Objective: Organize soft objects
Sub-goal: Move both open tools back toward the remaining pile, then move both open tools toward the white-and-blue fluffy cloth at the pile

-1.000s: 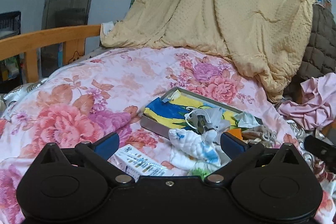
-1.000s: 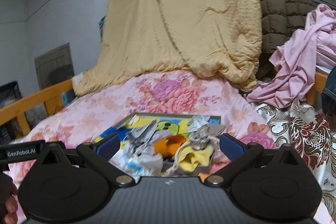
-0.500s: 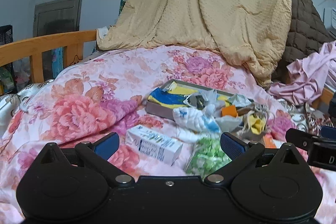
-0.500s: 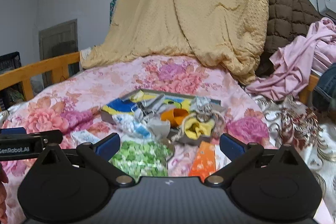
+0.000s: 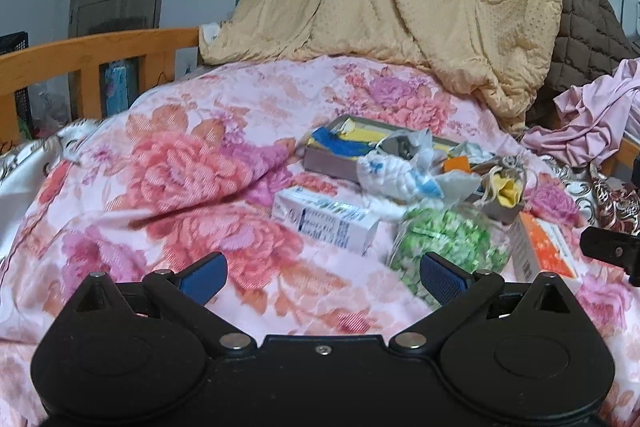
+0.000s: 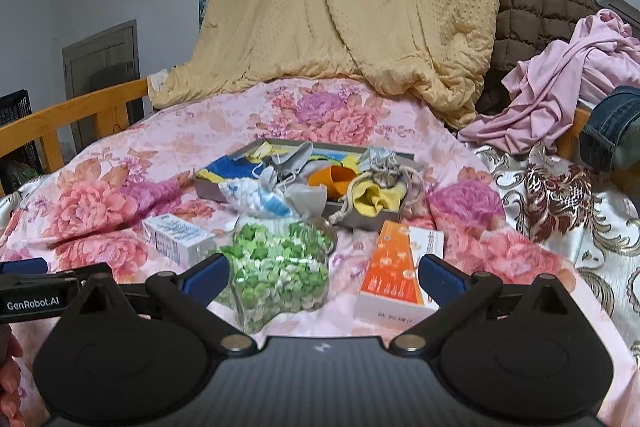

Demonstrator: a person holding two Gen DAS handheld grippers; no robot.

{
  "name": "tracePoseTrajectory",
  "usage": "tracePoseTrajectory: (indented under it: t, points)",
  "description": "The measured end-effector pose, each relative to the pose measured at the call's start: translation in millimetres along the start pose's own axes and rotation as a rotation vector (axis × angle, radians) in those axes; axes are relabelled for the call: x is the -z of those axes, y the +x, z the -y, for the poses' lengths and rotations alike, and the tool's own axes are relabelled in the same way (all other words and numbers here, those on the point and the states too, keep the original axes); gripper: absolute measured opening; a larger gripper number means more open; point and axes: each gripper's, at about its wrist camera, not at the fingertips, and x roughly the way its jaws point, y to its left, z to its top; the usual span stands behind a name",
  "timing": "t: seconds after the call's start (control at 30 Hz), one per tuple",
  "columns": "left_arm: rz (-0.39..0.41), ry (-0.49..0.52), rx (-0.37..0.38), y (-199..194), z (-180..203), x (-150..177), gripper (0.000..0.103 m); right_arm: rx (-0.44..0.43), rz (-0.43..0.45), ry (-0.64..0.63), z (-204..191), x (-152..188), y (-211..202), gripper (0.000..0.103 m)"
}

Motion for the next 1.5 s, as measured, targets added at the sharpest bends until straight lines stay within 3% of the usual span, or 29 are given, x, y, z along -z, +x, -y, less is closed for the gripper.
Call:
tracePoseTrajectory:
  t: [0.37,0.7,1.5]
  points:
    - [-0.015,0.041,-0.058,0,-12,10,0.102,-0.067,-0.063,-0.046,-20,12,13,0.103]
    - [-0.004,0.058,-0.066,5,-24,10,0.102,-0.103,-0.104,-0.105,-38,20,27,0.103]
    - [-0.027,-0.033,-0.128,28,-49,0,0.102,-0.136,-0.101,-0.090,-43,9,54,0.103]
